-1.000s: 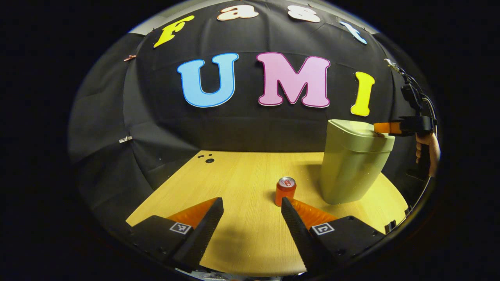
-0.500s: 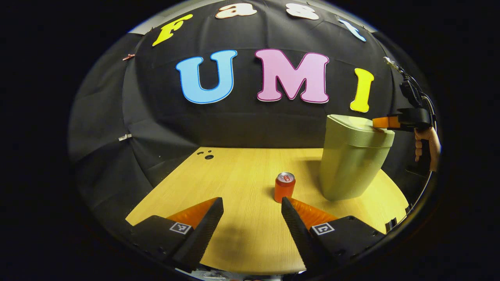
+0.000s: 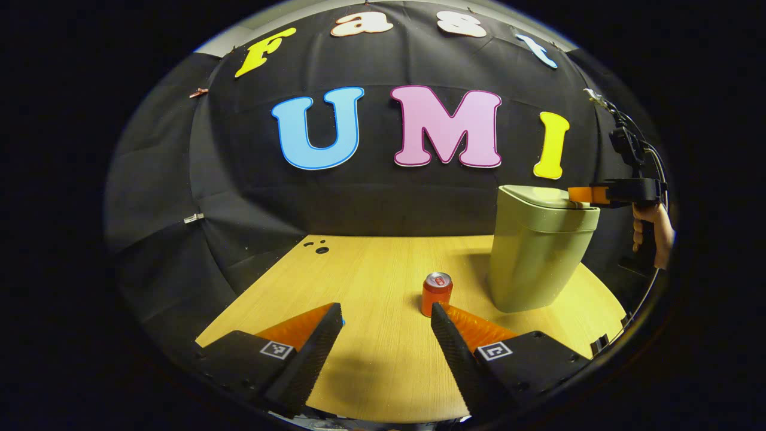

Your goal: Press the lid of the desktop garbage bin to open it, pick up the crumpled paper on the desktop and throw it into the bin, then pick up the pop can on the desktop and drop it into the bin, and finally close the garbage bin lid.

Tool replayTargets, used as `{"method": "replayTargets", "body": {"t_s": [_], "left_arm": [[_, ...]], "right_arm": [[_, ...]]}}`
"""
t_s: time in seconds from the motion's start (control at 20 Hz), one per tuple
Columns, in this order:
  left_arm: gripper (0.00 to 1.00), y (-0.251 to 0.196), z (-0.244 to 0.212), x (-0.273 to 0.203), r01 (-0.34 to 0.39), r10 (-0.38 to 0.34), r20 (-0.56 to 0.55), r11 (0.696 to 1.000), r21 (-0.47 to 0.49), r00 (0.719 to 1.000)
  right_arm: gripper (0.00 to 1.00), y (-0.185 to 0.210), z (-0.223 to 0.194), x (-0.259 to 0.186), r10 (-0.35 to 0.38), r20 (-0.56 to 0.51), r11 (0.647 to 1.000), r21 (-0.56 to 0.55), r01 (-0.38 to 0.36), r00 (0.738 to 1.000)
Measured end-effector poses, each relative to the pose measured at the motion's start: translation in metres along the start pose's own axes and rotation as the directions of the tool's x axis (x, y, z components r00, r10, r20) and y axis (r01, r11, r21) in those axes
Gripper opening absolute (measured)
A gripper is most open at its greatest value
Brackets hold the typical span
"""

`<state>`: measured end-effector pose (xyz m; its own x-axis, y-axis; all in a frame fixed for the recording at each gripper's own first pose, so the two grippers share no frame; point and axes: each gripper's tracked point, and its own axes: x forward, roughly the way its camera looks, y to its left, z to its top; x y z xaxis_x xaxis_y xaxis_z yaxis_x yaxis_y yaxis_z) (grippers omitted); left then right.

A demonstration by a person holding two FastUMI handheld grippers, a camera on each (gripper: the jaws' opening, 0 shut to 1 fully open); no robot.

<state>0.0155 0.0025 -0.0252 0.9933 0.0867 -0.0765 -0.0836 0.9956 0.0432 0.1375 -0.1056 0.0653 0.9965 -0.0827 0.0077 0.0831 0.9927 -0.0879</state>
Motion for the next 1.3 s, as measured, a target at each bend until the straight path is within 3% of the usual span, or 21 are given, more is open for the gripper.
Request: {"method": "replayTargets", "body": {"t_s": [0.25, 0.3, 0.5, 0.65, 0.7, 0.75, 0.85, 0.9, 0.95, 1.0, 1.15, 1.3], "left_arm": [[0.96, 0.014, -0.006, -0.006, -0.011, 0.011, 0.005, 1.000, -0.002, 1.000], [0.96, 0.018, -0.010, -0.006, -0.012, 0.012, -0.001, 1.000, -0.012, 1.000], [0.96, 0.032, -0.018, -0.006, -0.024, 0.023, -0.009, 0.999, -0.025, 1.000], [0.96, 0.046, -0.020, 0.000, -0.029, 0.029, -0.005, 0.999, -0.022, 1.000], [0.95, 0.051, -0.020, 0.003, -0.028, 0.028, -0.005, 0.999, -0.024, 1.000], [0.99, 0.054, -0.022, 0.006, -0.026, 0.026, -0.006, 0.999, -0.027, 1.000], [0.96, 0.063, -0.026, 0.013, -0.025, 0.024, -0.014, 0.999, -0.027, 1.000], [0.96, 0.068, -0.029, 0.018, -0.027, 0.026, -0.020, 0.999, -0.028, 0.999], [0.96, 0.072, -0.031, 0.022, -0.028, 0.027, -0.026, 0.999, -0.032, 0.999], [0.96, 0.075, -0.033, 0.027, -0.028, 0.027, -0.034, 0.999, -0.036, 0.999], [0.96, 0.084, -0.045, 0.041, -0.027, 0.025, -0.053, 0.999, -0.040, 0.998], [0.96, 0.095, -0.057, 0.057, -0.030, 0.027, -0.074, 0.999, -0.038, 0.997]], "right_arm": [[0.00, -0.007, 0.027, -0.026, -0.022, 0.058, 0.999, 0.045, 0.020, 0.998], [0.10, -0.007, 0.028, -0.031, -0.022, 0.056, 0.998, 0.053, 0.019, 0.998], [0.00, -0.006, 0.025, -0.050, -0.033, 0.051, 0.998, 0.051, 0.030, 0.998], [0.00, -0.002, 0.012, -0.060, -0.035, 0.028, 0.998, 0.050, 0.034, 0.999], [0.10, 0.001, 0.007, -0.063, -0.034, 0.018, 0.998, 0.053, 0.033, 0.999], [0.00, 0.003, 0.002, -0.066, -0.037, 0.008, 0.998, 0.054, 0.036, 0.999], [0.00, 0.007, -0.010, -0.070, -0.039, -0.023, 0.997, 0.061, 0.040, 0.999], [0.05, 0.011, -0.016, -0.073, -0.034, -0.037, 0.997, 0.065, 0.036, 0.999], [0.00, 0.014, -0.020, -0.076, -0.030, -0.046, 0.997, 0.069, 0.033, 0.998], [0.05, 0.018, -0.025, -0.079, -0.028, -0.054, 0.997, 0.073, 0.032, 0.998], [0.02, 0.021, -0.036, -0.087, -0.039, -0.074, 0.996, 0.074, 0.045, 0.996], [0.31, 0.026, -0.052, -0.097, -0.033, -0.112, 0.995, 0.089, 0.043, 0.993]]}}
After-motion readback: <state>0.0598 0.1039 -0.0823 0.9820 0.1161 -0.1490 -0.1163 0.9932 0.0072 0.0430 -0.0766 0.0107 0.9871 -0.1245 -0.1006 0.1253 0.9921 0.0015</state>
